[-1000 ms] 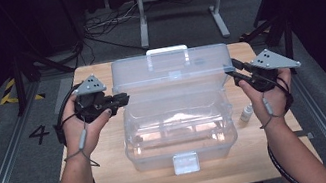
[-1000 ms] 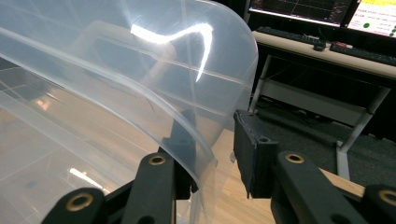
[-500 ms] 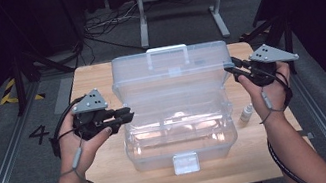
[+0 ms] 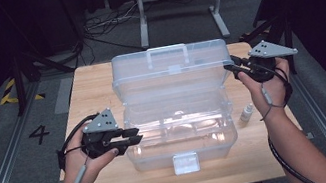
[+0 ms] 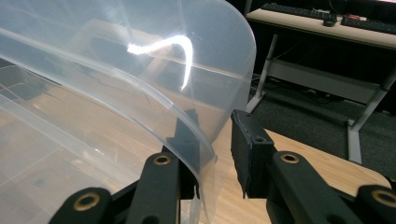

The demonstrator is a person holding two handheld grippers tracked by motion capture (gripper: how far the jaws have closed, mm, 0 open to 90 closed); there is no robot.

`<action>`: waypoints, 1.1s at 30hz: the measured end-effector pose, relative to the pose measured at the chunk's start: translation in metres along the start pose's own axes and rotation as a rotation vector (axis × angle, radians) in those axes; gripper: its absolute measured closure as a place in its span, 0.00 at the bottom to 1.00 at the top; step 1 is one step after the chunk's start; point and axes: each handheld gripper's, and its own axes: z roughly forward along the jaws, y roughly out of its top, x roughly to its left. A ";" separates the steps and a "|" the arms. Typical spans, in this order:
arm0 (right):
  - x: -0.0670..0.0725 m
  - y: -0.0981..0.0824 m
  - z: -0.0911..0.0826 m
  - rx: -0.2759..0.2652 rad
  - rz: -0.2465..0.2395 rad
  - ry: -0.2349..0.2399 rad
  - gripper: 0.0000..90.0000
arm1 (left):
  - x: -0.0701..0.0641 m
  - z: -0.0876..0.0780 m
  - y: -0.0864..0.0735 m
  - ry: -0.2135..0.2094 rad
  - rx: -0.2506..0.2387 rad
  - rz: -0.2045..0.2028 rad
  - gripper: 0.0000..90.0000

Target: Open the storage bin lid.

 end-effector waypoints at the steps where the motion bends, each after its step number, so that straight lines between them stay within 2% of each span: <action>1: 0.000 0.000 0.000 0.000 0.001 0.000 0.81 | -0.001 0.002 -0.001 -0.011 0.007 0.002 0.81; 5: -0.001 0.001 0.002 0.001 0.009 0.002 0.81 | -0.003 0.011 -0.006 -0.038 0.033 0.009 0.80; 9: -0.002 0.002 0.003 0.002 0.015 0.005 0.81 | -0.007 0.016 -0.011 -0.025 0.056 0.023 0.79; 11: -0.003 0.002 0.004 0.006 0.019 0.006 0.81 | -0.008 0.017 -0.013 -0.030 0.052 0.019 0.79; 15: -0.003 0.003 0.004 0.006 0.020 0.006 0.81 | -0.009 0.025 -0.019 -0.048 0.073 0.009 0.78; 16: -0.003 0.003 0.005 0.007 0.022 0.006 0.81 | -0.008 0.031 -0.022 -0.069 0.084 -0.001 0.78; 18: -0.003 0.003 0.005 0.007 0.022 0.005 0.81 | -0.008 0.033 -0.024 -0.073 0.094 -0.002 0.78; 21: -0.003 0.003 0.005 0.007 0.022 0.005 0.81 | -0.006 0.046 -0.029 -0.105 0.126 -0.011 0.76; 30: -0.003 0.003 0.005 0.003 0.023 0.004 0.81 | -0.004 0.067 -0.039 -0.156 0.170 -0.034 0.74; 33: -0.004 0.002 0.006 -0.002 0.032 0.005 0.81 | -0.006 0.076 -0.043 -0.157 0.192 -0.038 0.75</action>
